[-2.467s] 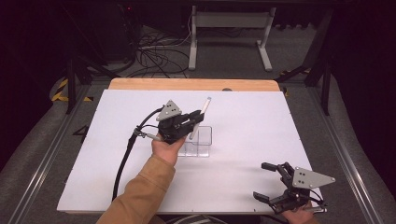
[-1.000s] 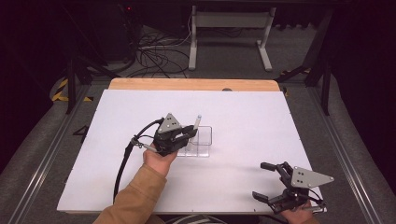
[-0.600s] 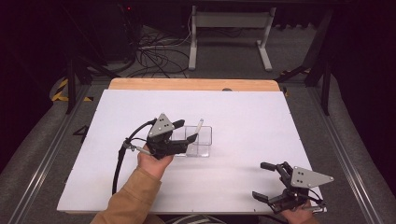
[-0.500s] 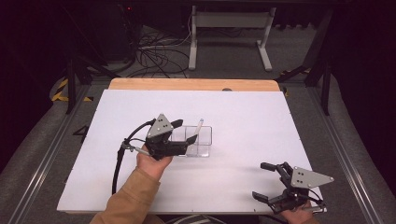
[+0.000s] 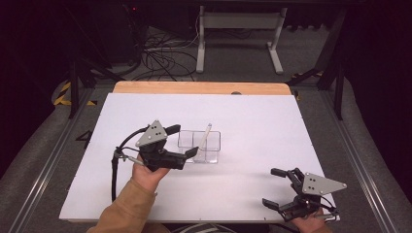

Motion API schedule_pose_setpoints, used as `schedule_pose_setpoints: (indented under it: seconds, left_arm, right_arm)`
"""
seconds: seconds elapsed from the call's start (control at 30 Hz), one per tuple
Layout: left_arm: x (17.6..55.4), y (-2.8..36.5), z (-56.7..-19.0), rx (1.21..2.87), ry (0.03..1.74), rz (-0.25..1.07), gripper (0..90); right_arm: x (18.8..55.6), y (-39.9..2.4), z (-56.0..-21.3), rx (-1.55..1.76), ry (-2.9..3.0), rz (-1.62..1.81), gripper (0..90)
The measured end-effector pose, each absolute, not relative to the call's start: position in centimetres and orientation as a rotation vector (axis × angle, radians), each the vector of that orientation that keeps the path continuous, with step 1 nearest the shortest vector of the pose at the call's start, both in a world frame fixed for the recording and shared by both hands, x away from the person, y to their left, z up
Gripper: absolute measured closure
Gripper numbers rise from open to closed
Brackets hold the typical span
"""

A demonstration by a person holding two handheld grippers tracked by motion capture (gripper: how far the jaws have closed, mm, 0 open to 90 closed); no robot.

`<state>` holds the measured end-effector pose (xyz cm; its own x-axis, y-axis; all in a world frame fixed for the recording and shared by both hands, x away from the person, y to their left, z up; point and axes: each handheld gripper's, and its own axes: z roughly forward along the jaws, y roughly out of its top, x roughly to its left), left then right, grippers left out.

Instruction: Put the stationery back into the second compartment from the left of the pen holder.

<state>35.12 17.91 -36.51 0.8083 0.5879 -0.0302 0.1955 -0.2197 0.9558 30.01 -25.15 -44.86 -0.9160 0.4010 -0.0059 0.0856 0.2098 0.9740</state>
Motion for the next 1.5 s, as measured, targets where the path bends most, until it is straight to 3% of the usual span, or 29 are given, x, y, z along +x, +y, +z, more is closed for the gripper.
schedule_pose_setpoints:
  seconds: [0.77, 1.1, 1.33, 1.5]
  left_arm:
    - [30.6, 25.2, -40.7, 1.810, 0.592, 0.442, 1.8]
    - [29.4, 26.3, -43.1, 1.857, 0.585, 0.459, 1.1]
    - [28.8, 28.1, -45.5, 1.841, 0.667, 0.393, 1.3]
    - [28.3, 29.1, -46.1, 1.825, 0.702, 0.416, 1.6]
  right_arm:
    - [30.0, -25.3, -44.9, 0.491, 2.216, 1.760, 4.7]
    - [30.0, -25.3, -45.0, 0.496, 2.218, 1.754, 4.7]
    - [30.1, -25.4, -45.2, 0.511, 2.220, 1.747, 4.7]
    - [30.2, -25.4, -45.2, 0.517, 2.221, 1.740, 4.7]
